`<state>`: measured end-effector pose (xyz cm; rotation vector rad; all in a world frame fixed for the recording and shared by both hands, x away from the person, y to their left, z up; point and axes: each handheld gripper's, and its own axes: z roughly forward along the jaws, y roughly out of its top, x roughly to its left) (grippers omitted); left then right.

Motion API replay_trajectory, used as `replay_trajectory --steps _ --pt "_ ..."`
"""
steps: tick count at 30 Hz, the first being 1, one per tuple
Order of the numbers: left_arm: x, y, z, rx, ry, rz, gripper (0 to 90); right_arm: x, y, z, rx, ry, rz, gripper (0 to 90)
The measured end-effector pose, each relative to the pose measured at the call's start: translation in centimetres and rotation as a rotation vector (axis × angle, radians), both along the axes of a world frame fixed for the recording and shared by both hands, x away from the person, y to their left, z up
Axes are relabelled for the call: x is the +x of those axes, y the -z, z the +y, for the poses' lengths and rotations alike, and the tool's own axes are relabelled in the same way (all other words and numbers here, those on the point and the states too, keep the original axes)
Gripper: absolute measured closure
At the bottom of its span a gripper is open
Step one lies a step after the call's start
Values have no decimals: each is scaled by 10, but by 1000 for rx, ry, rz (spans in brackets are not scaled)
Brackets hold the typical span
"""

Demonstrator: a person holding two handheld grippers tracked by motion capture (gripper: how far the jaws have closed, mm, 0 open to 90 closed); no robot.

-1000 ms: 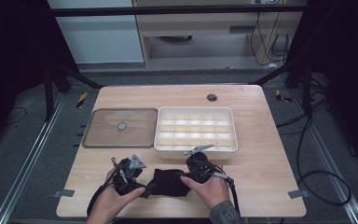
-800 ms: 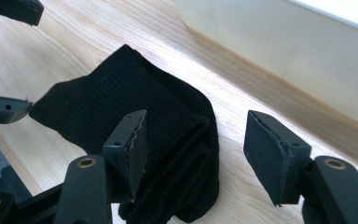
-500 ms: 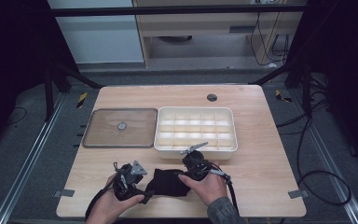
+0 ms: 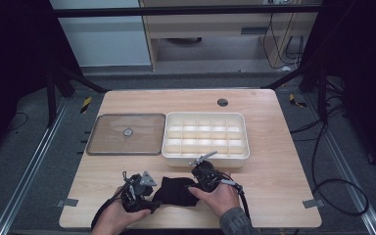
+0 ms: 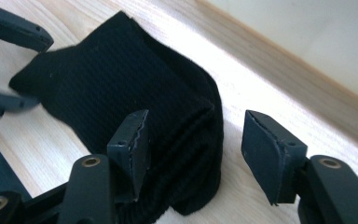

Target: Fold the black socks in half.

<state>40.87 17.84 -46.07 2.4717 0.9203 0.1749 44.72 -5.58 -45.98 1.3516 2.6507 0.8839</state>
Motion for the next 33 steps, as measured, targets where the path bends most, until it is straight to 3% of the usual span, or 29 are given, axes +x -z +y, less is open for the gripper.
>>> replay_trajectory --steps 7,12,20,33 --pt "6 3 -2 -3 16 25 697 -4 3 -2 -2 -30 12 446" --pt "10 4 -5 -8 43 31 796 -10 5 -1 -13 -60 26 523" --pt "14 2 3 -6 30 34 820 -16 8 -1 -2 -68 28 620" --pt "13 -7 15 -11 19 27 823 -14 12 7 22 -70 29 659"
